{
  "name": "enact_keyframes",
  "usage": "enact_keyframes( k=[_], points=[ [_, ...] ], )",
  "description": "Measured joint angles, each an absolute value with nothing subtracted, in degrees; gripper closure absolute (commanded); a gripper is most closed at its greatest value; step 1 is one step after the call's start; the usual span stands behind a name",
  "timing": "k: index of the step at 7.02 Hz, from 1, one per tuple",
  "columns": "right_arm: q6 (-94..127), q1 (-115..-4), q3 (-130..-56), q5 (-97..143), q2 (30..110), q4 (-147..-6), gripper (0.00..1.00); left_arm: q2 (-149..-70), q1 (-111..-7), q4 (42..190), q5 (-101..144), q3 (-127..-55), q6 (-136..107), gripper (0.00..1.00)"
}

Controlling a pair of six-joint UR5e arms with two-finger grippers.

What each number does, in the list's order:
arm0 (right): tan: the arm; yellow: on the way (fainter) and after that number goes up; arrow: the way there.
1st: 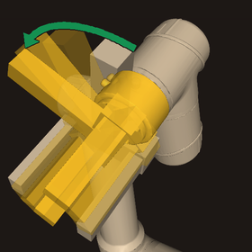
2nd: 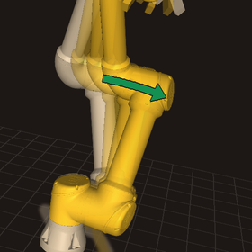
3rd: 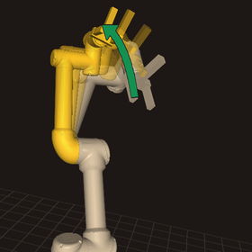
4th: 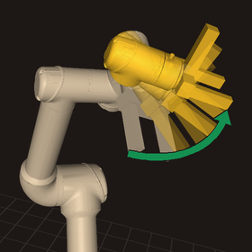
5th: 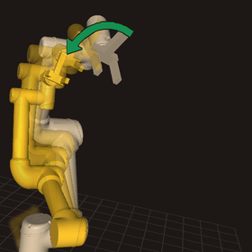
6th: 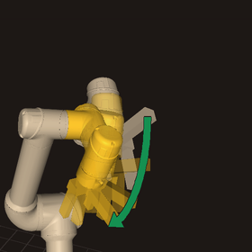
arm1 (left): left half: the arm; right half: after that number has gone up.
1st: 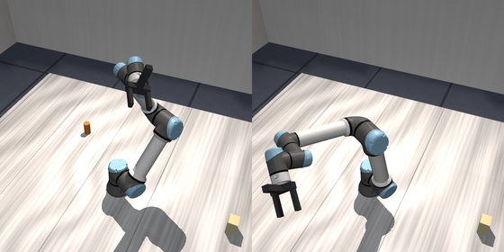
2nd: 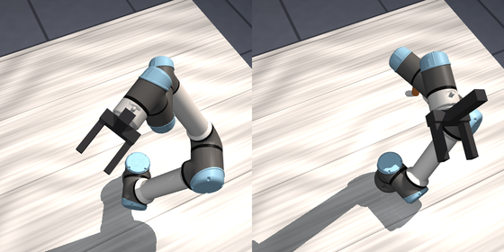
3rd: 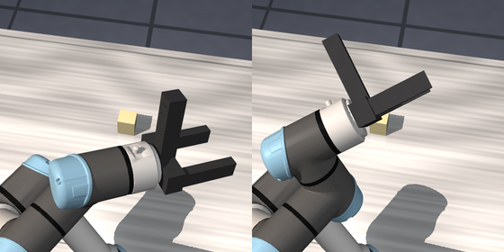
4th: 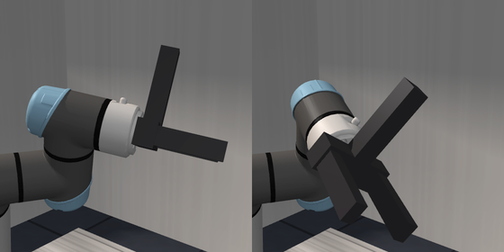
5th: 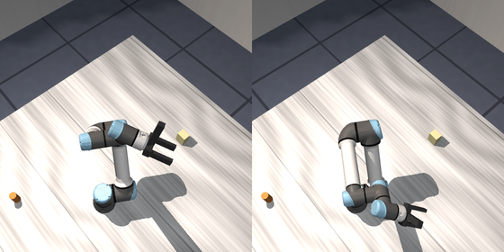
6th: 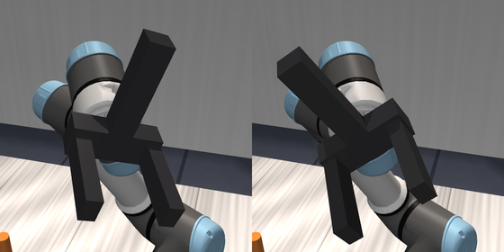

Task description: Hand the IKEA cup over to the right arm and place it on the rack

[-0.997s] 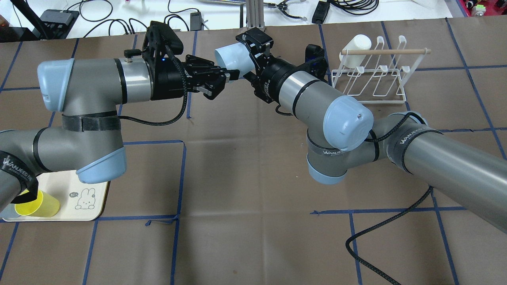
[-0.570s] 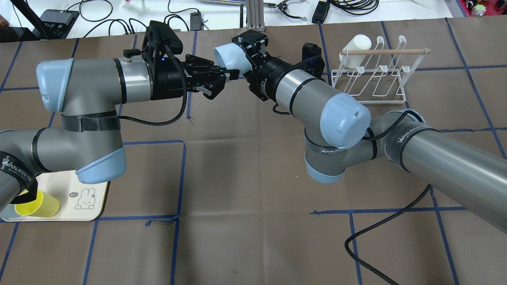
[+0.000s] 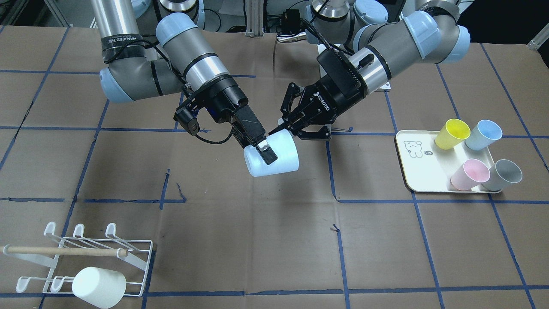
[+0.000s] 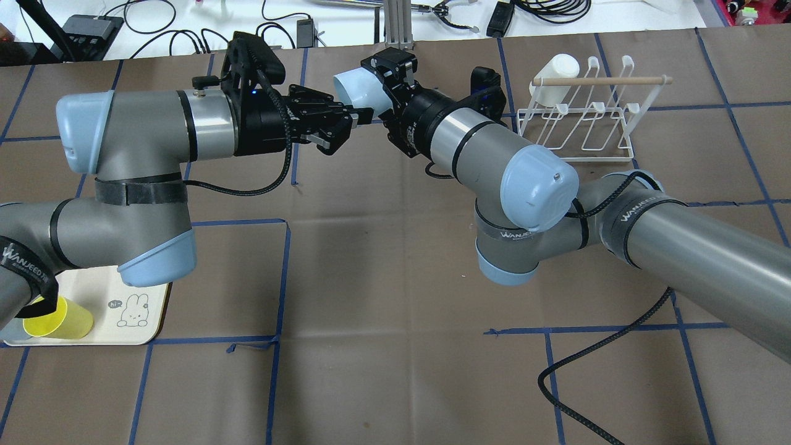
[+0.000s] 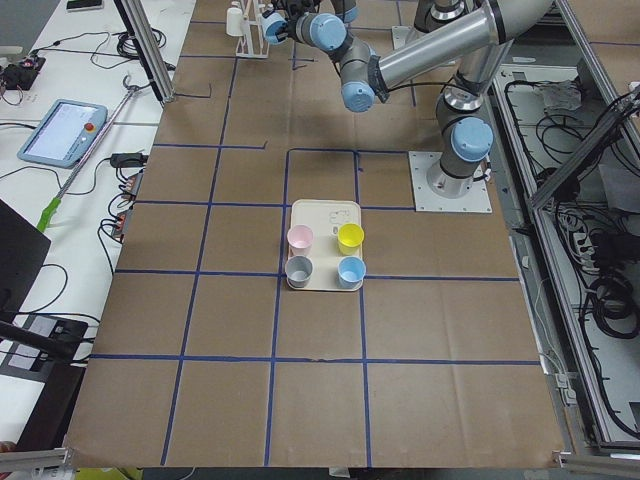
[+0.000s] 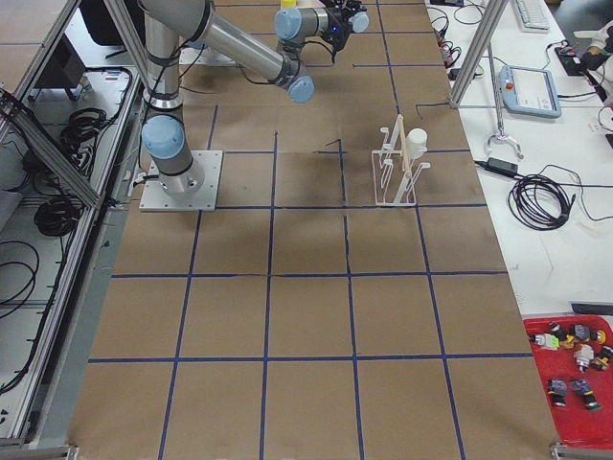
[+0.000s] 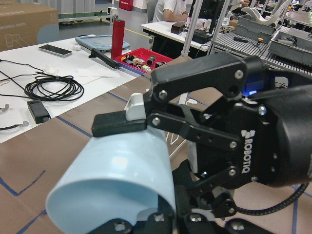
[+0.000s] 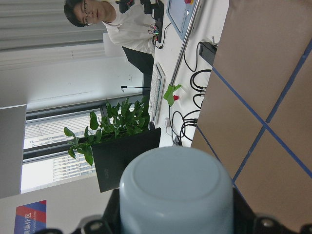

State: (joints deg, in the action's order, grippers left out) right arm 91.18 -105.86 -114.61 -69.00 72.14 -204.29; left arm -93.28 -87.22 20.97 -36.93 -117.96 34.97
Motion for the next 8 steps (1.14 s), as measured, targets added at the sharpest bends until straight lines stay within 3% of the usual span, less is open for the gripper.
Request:
enact_keyframes(
  k=[1, 2, 6, 8],
  points=[
    [91.2, -105.9, -114.6, -68.9, 72.2, -204.3, 0.56, -93.7, -87.2, 20.0, -38.2, -117.9, 34.6, 0.05],
    [91.1, -105.9, -114.6, -69.0, 72.2, -204.3, 0.56, -93.8, -87.1, 19.5, -38.6, -118.0, 34.1, 0.02],
    [91.0, -105.6, -114.0, -68.8, 71.9, -204.4, 0.56, -91.3, -85.6, 19.4, -38.9, -118.6, 32.3, 0.01],
    [90.9, -104.1, -113.0, -68.7, 71.2, -204.5, 0.56, -86.5, -80.1, 20.6, -38.8, -121.8, 32.1, 0.01]
  ],
)
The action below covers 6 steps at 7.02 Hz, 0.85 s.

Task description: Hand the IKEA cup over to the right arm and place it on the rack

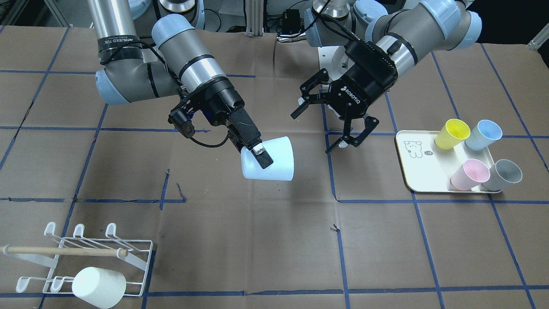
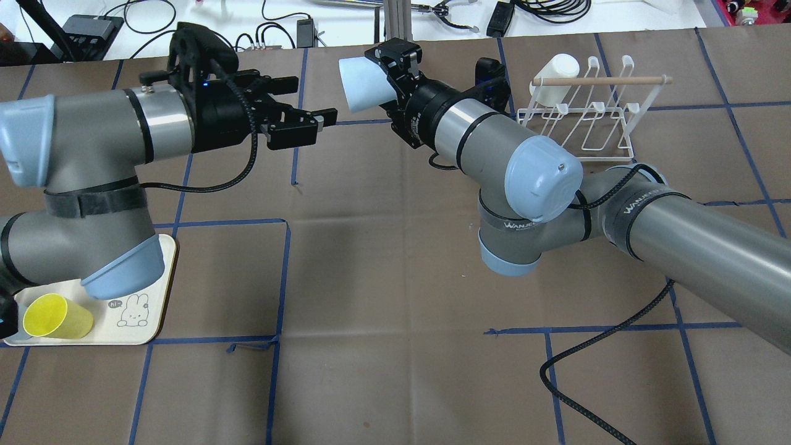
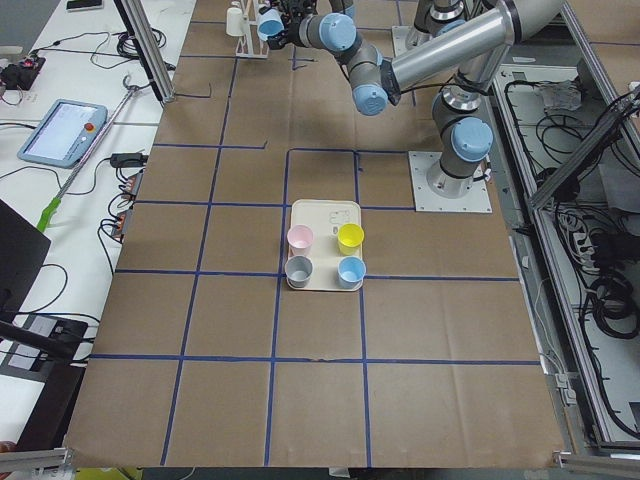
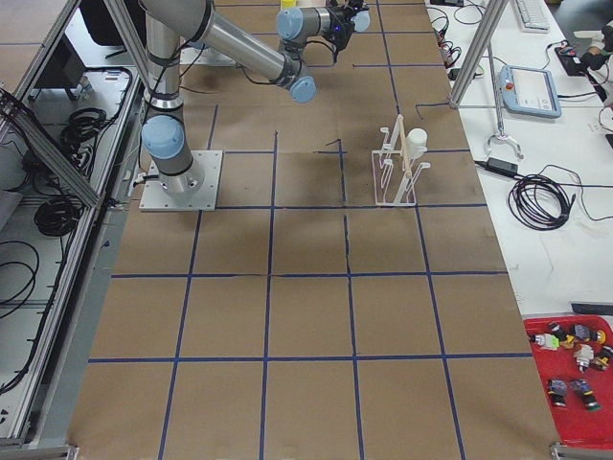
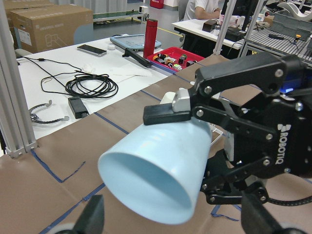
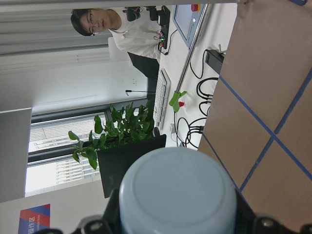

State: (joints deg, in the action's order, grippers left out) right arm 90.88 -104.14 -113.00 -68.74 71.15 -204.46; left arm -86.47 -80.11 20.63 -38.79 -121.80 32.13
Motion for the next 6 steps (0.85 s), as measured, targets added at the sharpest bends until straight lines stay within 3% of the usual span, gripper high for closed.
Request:
enact_keyframes(
  k=[3, 4, 6],
  points=[
    [88.0, -98.1, -111.1, -67.1, 69.9, -204.8, 0.60, -79.7, -72.5, 26.6, -40.2, -125.6, 32.4, 0.02],
    [81.7, -95.1, -110.6, -65.3, 70.0, -204.9, 0.67, -80.3, -72.0, 27.3, -44.7, -125.4, 32.1, 0.01],
    [61.6, -89.9, -109.8, -61.1, 70.3, -204.9, 0.70, -83.8, -72.0, 27.9, -56.4, -123.2, 25.5, 0.01]
  ],
)
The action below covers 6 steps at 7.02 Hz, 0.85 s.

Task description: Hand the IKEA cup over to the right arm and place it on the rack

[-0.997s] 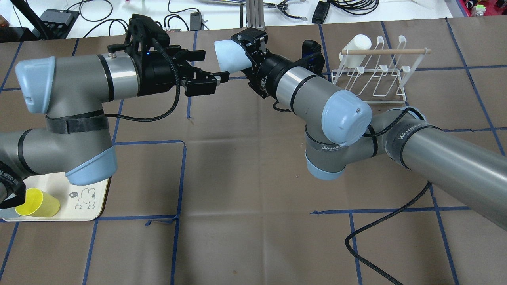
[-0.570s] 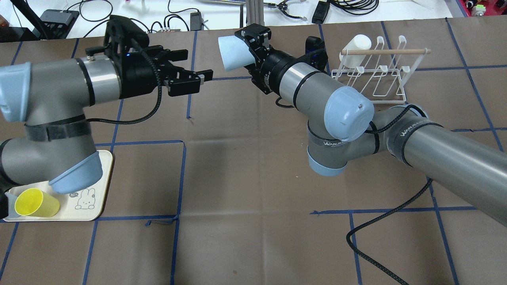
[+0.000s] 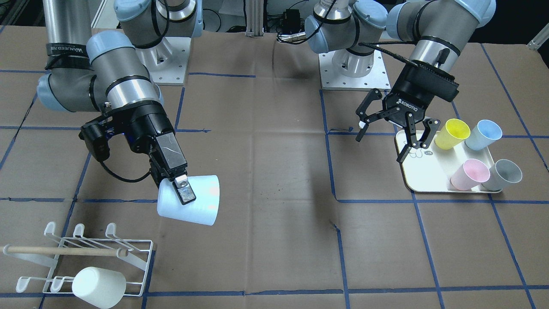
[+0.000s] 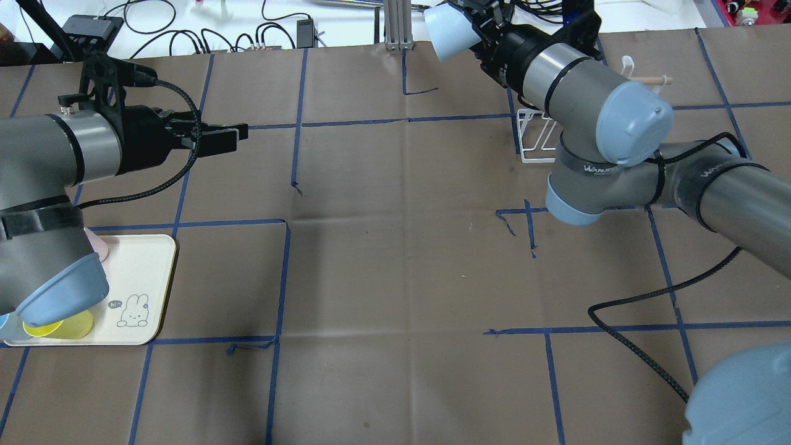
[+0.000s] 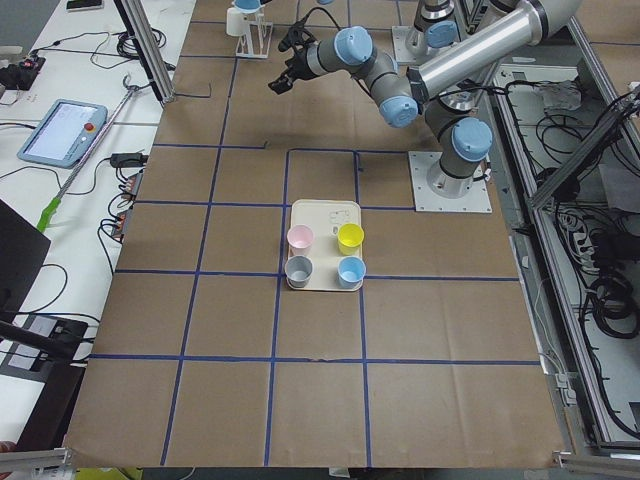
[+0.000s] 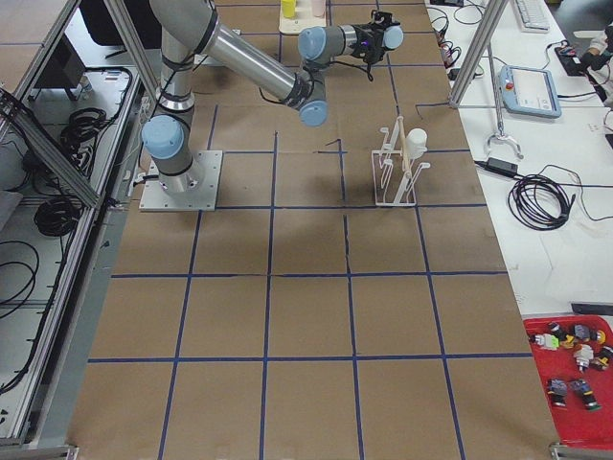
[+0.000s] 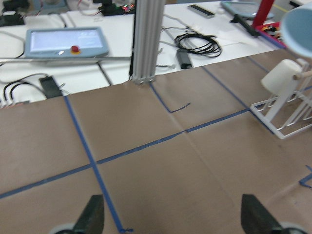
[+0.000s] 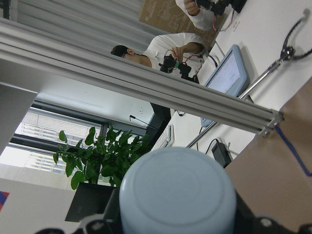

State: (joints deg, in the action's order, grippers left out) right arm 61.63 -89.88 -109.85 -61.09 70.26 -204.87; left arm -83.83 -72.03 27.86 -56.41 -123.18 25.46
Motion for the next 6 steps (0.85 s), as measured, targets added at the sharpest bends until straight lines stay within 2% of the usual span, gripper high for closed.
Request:
enact_keyframes(
  k=[2, 4, 6],
  points=[
    [35.7, -84.9, -109.7, -60.0, 70.4, -204.9, 0.84, -91.2, -74.3, 28.7, -67.0, -118.3, 20.7, 0.01],
    [14.3, -80.0, -109.7, -59.9, 70.4, -204.4, 0.84, -99.4, -81.8, 34.9, -83.4, -110.8, 17.1, 0.01],
    [2.4, -75.1, -109.6, -60.1, 70.1, -204.2, 0.86, -104.4, -87.7, 47.0, -94.8, -102.6, 15.0, 0.01]
  ],
)
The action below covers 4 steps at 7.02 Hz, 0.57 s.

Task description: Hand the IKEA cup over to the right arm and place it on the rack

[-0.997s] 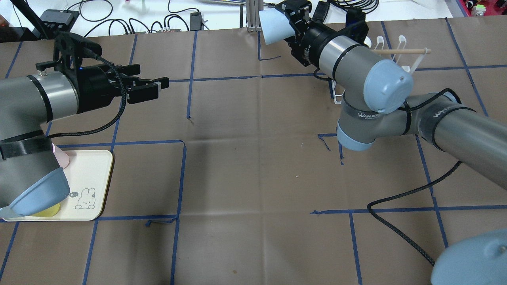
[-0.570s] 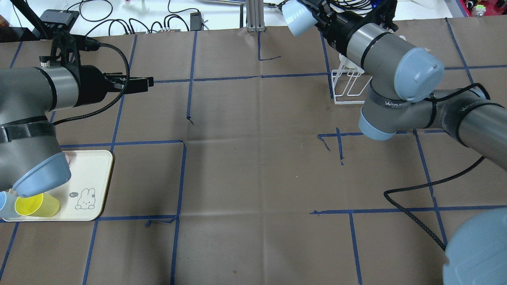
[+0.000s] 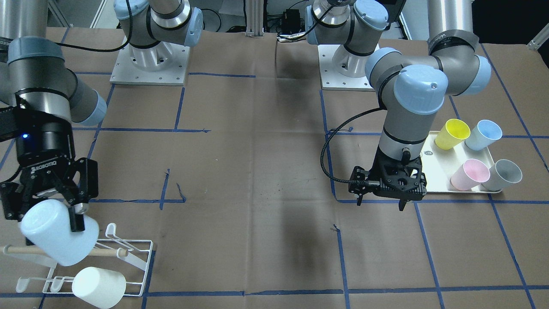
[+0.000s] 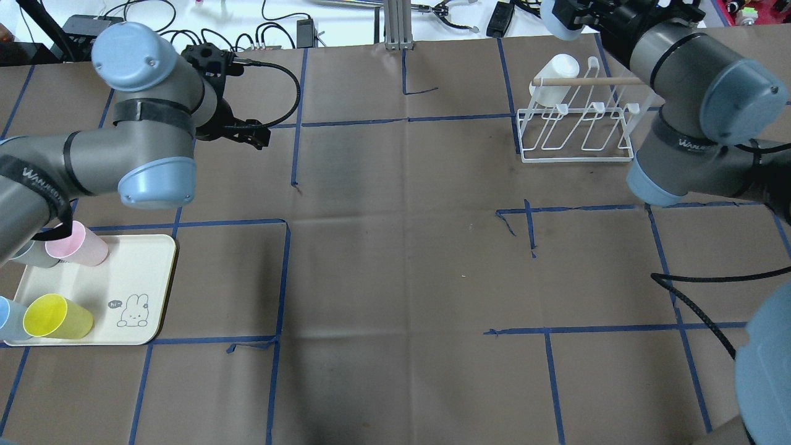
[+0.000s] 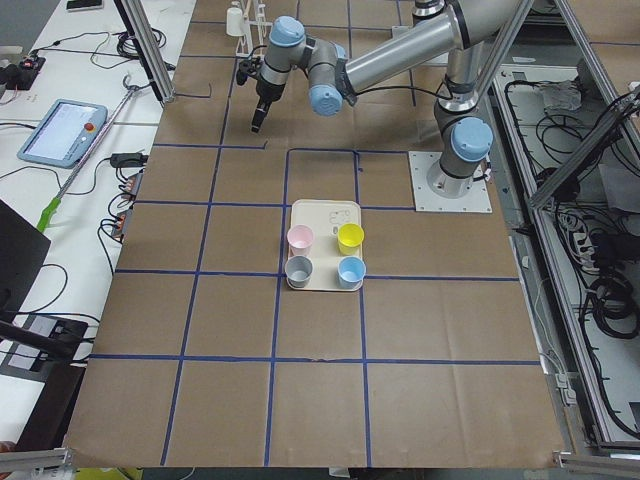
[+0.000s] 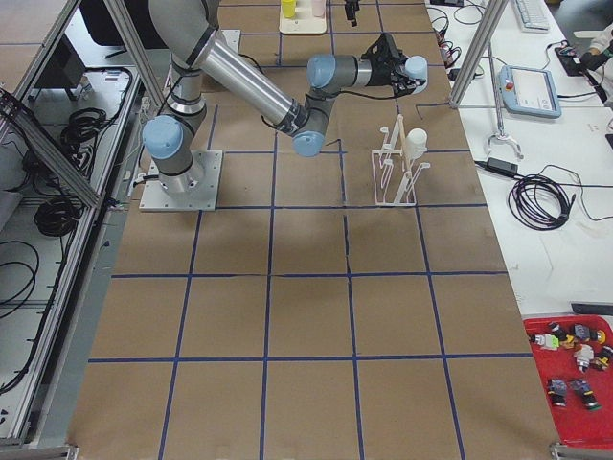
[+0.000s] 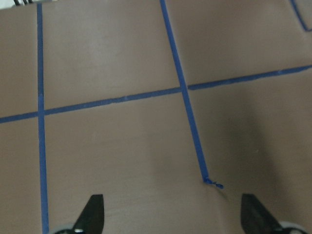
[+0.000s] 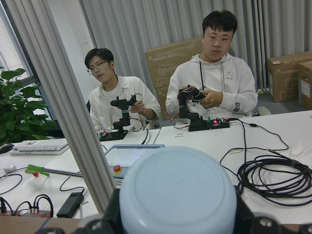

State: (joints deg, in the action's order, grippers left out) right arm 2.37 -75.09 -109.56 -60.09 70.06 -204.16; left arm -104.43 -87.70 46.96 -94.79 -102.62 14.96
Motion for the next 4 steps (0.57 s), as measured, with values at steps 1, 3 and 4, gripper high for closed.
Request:
enact_keyframes(
  k=[1, 3, 4],
  points=[
    [-3.0, -72.5, -109.2, -60.1, 69.4, -203.7, 0.86, -104.2, -88.8, 54.7, -96.4, -99.1, 13.5, 0.01],
    [-7.0, -70.1, -106.5, -60.2, 65.2, -202.2, 0.89, -98.7, -88.9, 70.1, -95.0, -95.5, 12.0, 0.02],
    [-8.2, -69.4, -105.1, -60.4, 62.6, -202.0, 0.89, -94.9, -88.1, 76.6, -93.2, -95.1, 11.6, 0.02]
  ],
)
